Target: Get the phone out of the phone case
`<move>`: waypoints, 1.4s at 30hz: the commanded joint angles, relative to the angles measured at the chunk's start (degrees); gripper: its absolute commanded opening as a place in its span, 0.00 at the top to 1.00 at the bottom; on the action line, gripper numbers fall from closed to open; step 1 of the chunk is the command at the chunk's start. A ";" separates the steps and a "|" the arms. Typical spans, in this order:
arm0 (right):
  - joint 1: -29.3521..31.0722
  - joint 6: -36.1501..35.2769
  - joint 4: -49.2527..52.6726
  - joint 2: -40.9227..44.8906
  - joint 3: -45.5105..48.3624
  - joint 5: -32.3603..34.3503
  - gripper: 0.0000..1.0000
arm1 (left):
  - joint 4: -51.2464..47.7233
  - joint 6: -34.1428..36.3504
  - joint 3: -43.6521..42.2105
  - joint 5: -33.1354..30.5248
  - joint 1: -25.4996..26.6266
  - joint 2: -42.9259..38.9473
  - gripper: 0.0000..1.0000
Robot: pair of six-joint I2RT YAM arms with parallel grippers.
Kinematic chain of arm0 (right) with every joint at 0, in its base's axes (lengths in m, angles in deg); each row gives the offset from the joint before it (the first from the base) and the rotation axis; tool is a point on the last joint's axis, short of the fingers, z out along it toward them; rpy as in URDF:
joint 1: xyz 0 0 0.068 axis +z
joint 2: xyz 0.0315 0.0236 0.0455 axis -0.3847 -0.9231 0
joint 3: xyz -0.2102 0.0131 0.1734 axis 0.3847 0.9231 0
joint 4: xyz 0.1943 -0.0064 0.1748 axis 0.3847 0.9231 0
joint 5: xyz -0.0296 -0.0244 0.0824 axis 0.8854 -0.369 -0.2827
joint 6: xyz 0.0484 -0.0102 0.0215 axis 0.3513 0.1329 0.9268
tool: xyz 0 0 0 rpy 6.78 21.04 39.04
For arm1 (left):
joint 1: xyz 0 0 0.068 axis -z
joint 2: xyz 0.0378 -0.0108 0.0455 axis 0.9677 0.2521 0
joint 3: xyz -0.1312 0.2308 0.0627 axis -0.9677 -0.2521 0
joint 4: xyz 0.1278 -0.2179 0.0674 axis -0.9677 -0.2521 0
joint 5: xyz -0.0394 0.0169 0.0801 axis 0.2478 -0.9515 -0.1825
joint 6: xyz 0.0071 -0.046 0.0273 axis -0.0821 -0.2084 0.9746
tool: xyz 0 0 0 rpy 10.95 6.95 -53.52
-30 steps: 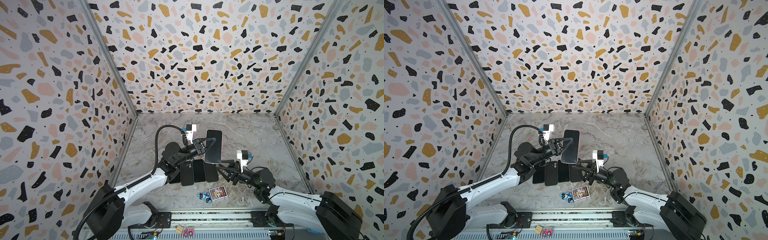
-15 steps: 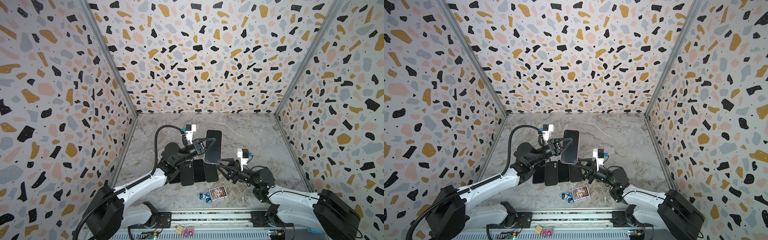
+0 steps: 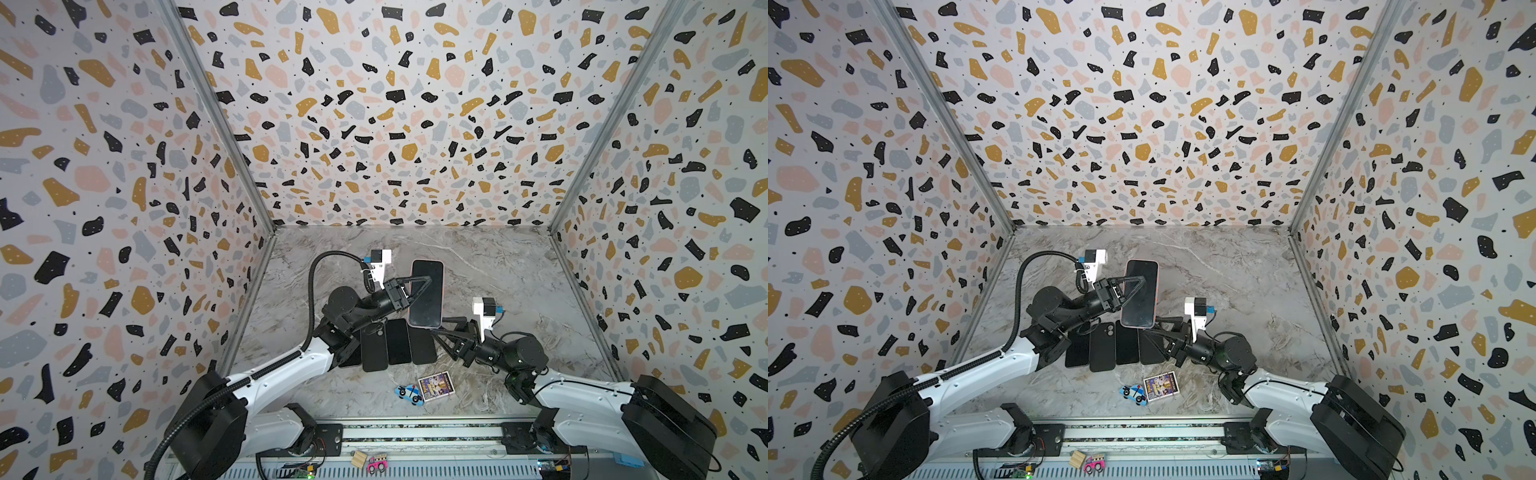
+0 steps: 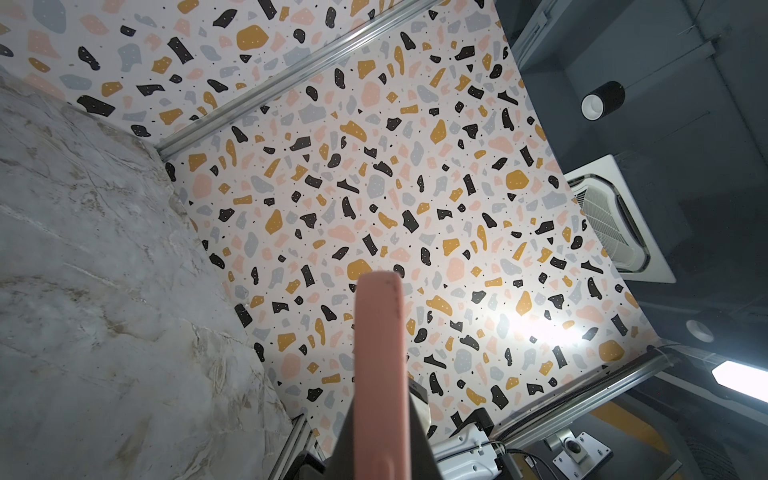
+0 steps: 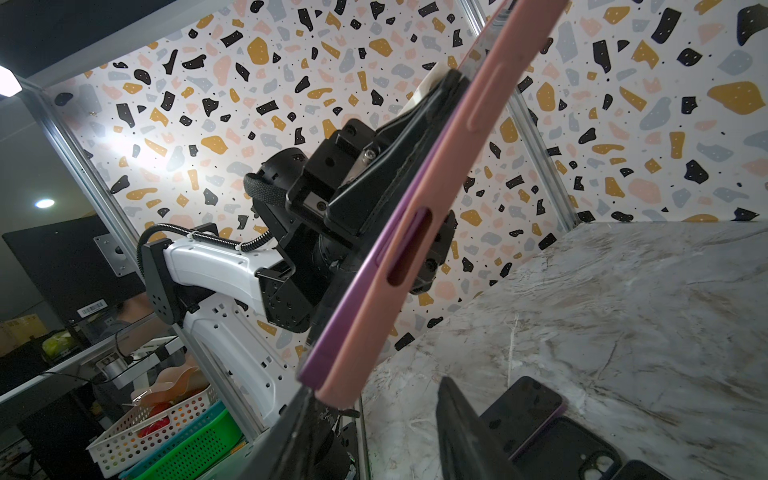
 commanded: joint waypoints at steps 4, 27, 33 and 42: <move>-1.33 2.40 -4.27 -1.16 -2.09 0.79 0.53 | 6.92 0.30 -0.35 0.60 1.53 -1.58 1.00; -1.99 12.27 -5.81 -0.43 0.52 1.26 0.94 | 12.07 -1.74 -4.60 -3.86 3.03 3.75 1.00; -1.52 14.77 5.66 5.94 2.05 5.97 1.00 | 17.73 -3.66 -5.72 -5.41 4.34 10.60 1.00; -1.87 14.21 24.39 18.70 3.40 12.00 1.00 | 27.84 -7.18 -6.49 -6.61 5.51 20.33 0.80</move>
